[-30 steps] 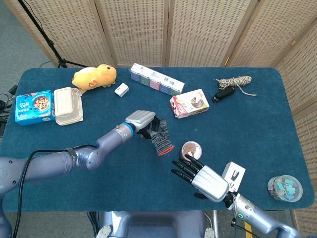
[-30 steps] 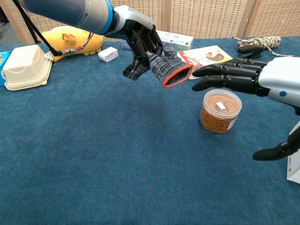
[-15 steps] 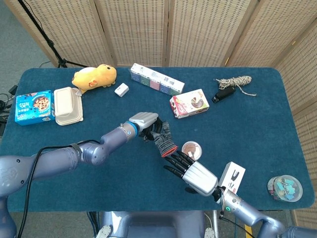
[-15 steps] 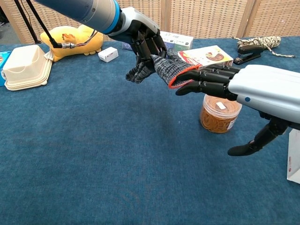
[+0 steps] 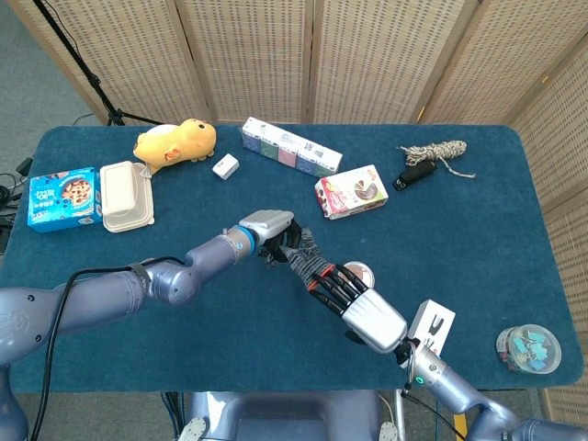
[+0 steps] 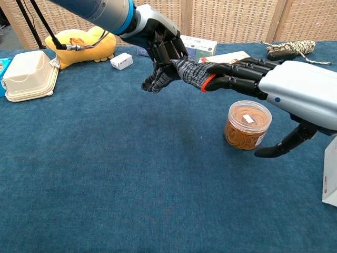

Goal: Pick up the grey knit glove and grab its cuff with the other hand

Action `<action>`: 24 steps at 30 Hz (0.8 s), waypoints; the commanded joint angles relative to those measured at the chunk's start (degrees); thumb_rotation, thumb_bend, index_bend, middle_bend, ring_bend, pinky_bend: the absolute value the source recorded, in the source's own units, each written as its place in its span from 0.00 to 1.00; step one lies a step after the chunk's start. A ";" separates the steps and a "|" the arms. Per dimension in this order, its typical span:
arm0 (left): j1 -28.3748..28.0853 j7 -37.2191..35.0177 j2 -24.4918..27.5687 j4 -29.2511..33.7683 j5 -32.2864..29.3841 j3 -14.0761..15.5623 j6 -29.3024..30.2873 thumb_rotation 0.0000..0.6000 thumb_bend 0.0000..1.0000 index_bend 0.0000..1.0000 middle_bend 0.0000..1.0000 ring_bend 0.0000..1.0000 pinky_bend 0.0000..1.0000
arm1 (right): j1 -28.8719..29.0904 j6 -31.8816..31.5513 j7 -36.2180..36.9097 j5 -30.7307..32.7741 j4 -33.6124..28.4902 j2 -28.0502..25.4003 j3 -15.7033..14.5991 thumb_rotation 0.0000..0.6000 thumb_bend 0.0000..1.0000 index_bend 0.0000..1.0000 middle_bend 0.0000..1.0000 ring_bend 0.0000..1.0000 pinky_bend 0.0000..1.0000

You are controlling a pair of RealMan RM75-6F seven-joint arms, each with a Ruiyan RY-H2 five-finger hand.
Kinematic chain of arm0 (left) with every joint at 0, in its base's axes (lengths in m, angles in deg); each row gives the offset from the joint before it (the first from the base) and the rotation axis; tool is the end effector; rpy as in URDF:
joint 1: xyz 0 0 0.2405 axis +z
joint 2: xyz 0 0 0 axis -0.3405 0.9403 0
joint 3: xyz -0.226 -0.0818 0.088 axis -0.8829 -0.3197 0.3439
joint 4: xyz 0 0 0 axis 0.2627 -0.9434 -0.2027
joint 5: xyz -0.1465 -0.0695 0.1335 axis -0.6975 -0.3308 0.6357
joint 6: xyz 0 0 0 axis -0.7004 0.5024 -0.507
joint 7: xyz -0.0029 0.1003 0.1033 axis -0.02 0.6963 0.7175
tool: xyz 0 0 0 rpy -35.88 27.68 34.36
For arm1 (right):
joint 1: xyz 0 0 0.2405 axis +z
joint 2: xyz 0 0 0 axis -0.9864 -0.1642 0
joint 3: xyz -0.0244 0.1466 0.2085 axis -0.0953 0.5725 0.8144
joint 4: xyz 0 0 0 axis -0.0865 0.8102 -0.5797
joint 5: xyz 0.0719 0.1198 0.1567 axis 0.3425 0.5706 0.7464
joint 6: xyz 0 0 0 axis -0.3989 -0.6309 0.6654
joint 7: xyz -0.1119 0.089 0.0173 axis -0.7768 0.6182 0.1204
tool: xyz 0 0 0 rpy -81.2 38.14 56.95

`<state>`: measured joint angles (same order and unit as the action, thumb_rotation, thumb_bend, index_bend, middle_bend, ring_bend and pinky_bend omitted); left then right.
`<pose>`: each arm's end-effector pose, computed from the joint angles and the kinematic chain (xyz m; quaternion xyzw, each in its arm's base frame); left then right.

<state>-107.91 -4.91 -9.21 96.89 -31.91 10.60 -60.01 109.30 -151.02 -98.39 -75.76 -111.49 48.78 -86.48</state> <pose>0.0125 0.4265 -0.0141 -0.7574 -0.5586 -0.2489 0.2288 -0.1642 -0.2434 0.0088 0.8003 -0.1863 0.4642 0.3307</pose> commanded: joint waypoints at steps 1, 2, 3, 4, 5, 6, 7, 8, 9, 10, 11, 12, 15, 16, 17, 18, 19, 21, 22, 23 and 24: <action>-0.01 -0.54 0.21 0.20 0.23 0.19 0.15 1.00 0.39 0.65 0.58 0.53 0.52 | -0.46 -1.09 -0.14 0.45 1.34 0.85 0.04 1.00 0.00 0.13 0.00 0.00 0.00; 0.00 -0.75 0.24 0.19 0.33 0.26 0.15 1.00 0.39 0.65 0.58 0.53 0.52 | -0.51 -1.30 0.08 0.61 1.64 1.00 0.04 1.00 0.00 0.14 0.00 0.00 0.00; 0.02 -0.94 0.23 0.14 0.52 0.46 0.19 1.00 0.40 0.65 0.58 0.53 0.52 | -0.63 -1.82 0.47 0.72 2.05 1.06 0.04 1.00 0.00 0.14 0.00 0.00 0.00; 0.00 -0.96 0.21 0.06 0.71 0.71 0.24 1.00 0.40 0.65 0.58 0.53 0.52 | -0.80 -2.61 0.85 0.64 2.50 1.11 0.09 1.00 0.00 0.14 0.00 0.00 0.00; -0.04 -0.97 0.17 -0.10 0.88 0.99 0.29 1.00 0.40 0.65 0.58 0.53 0.52 | -1.02 -3.51 1.43 0.56 2.96 1.19 0.12 1.00 0.00 0.15 0.00 0.00 0.00; -0.06 -1.07 0.11 -0.30 1.01 1.27 0.36 1.00 0.40 0.65 0.58 0.53 0.52 | -1.32 -4.55 2.42 0.47 3.46 1.19 -0.01 1.00 0.00 0.15 0.00 0.00 0.00; -0.04 -1.25 0.05 -0.45 1.05 1.35 0.39 1.00 0.40 0.65 0.58 0.53 0.52 | -1.48 -5.11 3.01 0.37 3.80 1.16 -0.16 1.00 0.00 0.16 0.00 0.00 0.00; 0.01 -1.53 0.03 -0.67 1.03 1.36 0.41 1.00 0.40 0.65 0.58 0.53 0.52 | -1.64 -5.65 3.38 0.22 4.18 1.08 -0.32 1.00 0.00 0.16 0.00 0.00 0.00; 0.06 -1.77 0.01 -0.88 1.07 1.33 0.39 1.00 0.40 0.65 0.58 0.53 0.52 | -1.75 -6.06 3.59 -0.02 4.60 1.05 -0.53 1.00 0.00 0.17 0.00 0.00 0.00; 0.14 -2.01 0.00 -1.14 1.22 1.28 0.44 1.00 0.40 0.65 0.58 0.53 0.52 | -1.91 -6.60 3.83 -0.35 5.19 1.10 -0.84 1.00 0.00 0.18 0.01 0.00 0.00; 0.22 -2.21 0.05 -1.25 1.44 1.19 0.49 1.00 0.40 0.65 0.58 0.53 0.52 | -2.06 -6.90 4.15 -0.45 5.65 1.21 -1.15 1.00 0.00 0.19 0.01 0.00 0.00; 0.28 -2.39 0.11 -1.27 1.59 1.08 0.53 1.00 0.40 0.65 0.58 0.53 0.52 | -2.15 -7.05 4.47 -0.45 5.88 1.31 -1.33 1.00 0.00 0.19 0.02 0.00 0.00; 0.68 -3.08 0.42 -0.96 2.26 0.34 0.82 1.00 0.40 0.65 0.58 0.53 0.52 | -2.18 -7.34 5.09 -0.37 6.43 1.86 -1.55 1.00 0.00 0.20 0.03 0.00 0.00; 0.87 -3.28 0.50 -0.79 2.56 0.02 1.03 1.00 0.40 0.65 0.58 0.53 0.52 | -2.12 -7.33 5.13 -0.34 6.52 2.02 -1.56 1.00 0.00 0.20 0.05 0.00 0.00; 1.13 -3.53 0.60 -0.54 2.97 -0.41 1.26 1.00 0.40 0.65 0.58 0.53 0.52 | -2.04 -7.31 5.02 -0.27 6.59 2.22 -1.50 1.00 0.00 0.19 0.06 0.00 0.00; 1.32 -3.72 0.69 -0.36 3.26 -0.73 1.36 1.00 0.40 0.65 0.58 0.53 0.52 | -1.98 -7.32 4.92 -0.21 6.62 2.38 -1.42 1.00 0.00 0.18 0.07 0.00 0.00; 1.49 -3.90 0.78 -0.19 3.56 -1.05 1.44 1.00 0.40 0.65 0.58 0.53 0.52 | -1.93 -7.29 4.87 -0.08 6.63 2.53 -1.34 1.00 0.00 0.17 0.07 0.00 0.00; 1.86 -4.21 0.92 0.15 4.25 -1.63 1.59 1.00 0.40 0.65 0.58 0.53 0.52 | -1.92 -7.00 4.53 0.54 6.53 2.74 -1.16 1.00 0.00 0.16 0.07 0.00 0.00; 1.97 -4.30 0.95 0.25 4.51 -1.79 1.61 1.00 0.40 0.65 0.58 0.53 0.52 | -1.95 -6.85 4.27 0.81 6.40 2.78 -1.11 1.00 0.00 0.15 0.06 0.00 0.00; 2.05 -4.38 0.99 0.36 4.73 -1.93 1.57 1.00 0.40 0.65 0.58 0.53 0.52 | -2.01 -6.70 3.95 1.06 6.21 2.81 -1.12 1.00 0.00 0.13 0.05 0.00 0.00; 2.14 -4.50 1.02 0.48 4.98 -2.09 1.54 1.00 0.40 0.65 0.58 0.53 0.52 | -2.11 -6.60 3.58 1.35 5.92 2.82 -1.12 1.00 0.00 0.10 0.03 0.00 0.00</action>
<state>-105.86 -9.31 -8.25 97.28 -27.04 8.62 -58.46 107.28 -157.78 -94.50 -74.69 -105.31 51.54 -87.64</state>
